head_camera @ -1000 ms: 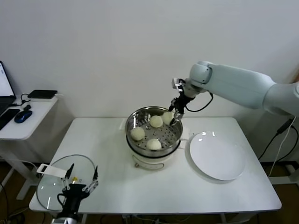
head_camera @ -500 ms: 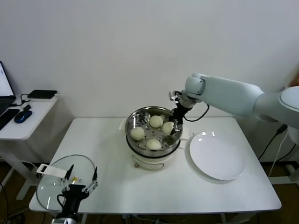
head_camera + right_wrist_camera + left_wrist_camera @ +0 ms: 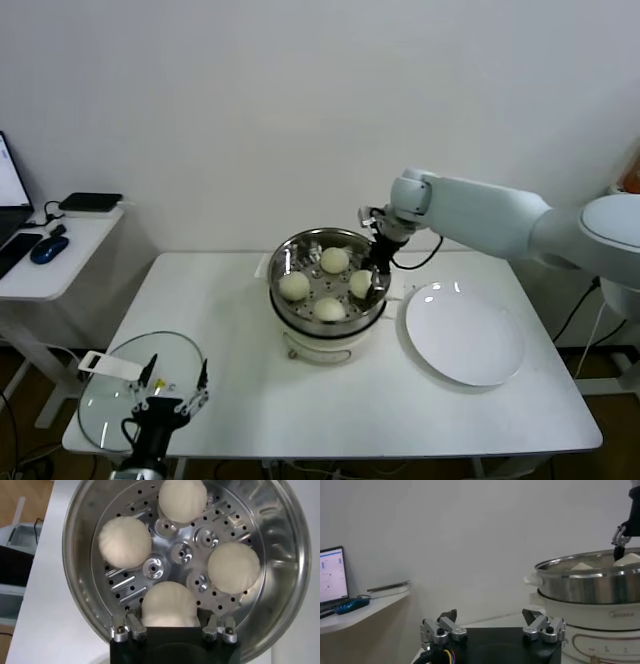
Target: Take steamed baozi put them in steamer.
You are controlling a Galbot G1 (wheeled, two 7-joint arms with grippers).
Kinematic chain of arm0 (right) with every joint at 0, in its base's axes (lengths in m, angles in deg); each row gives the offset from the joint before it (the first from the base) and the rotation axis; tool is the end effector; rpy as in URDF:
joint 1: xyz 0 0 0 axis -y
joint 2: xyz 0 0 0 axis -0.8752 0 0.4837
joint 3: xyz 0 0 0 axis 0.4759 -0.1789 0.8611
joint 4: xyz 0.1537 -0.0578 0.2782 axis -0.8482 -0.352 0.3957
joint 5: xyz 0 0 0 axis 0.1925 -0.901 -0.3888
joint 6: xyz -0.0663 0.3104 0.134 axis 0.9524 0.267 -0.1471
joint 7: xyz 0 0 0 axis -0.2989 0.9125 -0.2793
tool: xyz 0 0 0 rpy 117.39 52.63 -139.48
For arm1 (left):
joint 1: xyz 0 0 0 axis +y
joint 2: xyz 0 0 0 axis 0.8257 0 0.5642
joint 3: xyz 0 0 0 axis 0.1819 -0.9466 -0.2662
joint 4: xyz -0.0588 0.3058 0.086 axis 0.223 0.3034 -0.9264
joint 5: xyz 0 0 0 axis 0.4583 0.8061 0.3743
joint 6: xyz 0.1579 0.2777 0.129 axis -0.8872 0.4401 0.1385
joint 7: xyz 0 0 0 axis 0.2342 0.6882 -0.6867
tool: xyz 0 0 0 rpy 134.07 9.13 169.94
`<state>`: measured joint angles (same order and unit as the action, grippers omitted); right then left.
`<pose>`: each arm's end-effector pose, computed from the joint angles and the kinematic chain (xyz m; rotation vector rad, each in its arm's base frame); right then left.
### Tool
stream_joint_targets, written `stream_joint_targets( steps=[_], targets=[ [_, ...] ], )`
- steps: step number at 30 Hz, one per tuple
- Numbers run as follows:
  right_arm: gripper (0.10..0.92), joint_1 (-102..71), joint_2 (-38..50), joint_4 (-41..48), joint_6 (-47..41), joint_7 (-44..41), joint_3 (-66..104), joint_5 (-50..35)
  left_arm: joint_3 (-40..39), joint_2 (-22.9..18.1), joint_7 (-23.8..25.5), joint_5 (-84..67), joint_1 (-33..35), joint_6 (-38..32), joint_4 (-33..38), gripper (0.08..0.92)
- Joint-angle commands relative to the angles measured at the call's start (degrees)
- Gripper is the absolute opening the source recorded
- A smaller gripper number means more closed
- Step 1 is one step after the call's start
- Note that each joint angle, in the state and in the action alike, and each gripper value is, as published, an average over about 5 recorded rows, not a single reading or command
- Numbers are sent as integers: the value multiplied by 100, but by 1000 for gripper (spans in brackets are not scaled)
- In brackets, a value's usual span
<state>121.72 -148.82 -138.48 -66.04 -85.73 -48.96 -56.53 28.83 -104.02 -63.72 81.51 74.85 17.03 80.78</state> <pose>0.5871 0.0389 -0.1010 1.4297 -1.3897 1.2011 0.1285 0.0597 -0.3051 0.0276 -3.0541 -0.3172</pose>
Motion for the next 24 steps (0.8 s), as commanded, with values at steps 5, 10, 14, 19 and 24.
stream_joint_targets(
  steps=[5, 10, 14, 19, 24],
  targets=[
    [730, -74, -51, 39, 14, 10, 14, 89, -12, -7, -1, 6, -6, 0, -6, 823],
    [796, -85, -92, 80, 18, -22, 33, 75, -2, -4, -3, 6, 4, 0, -3, 823],
    [821, -49, -93, 99, 14, -82, 40, 36, 3, -2, -3, 3, 11, -2, -4, 823],
    [823, 52, -94, 77, -40, -127, 35, -278, -10, -7, -2, 5, -1, 2, -1, 823],
    [823, 204, -73, 81, -46, -176, 8, -396, -6, -5, -2, -7, 2, 8, 35, 823]
  ],
)
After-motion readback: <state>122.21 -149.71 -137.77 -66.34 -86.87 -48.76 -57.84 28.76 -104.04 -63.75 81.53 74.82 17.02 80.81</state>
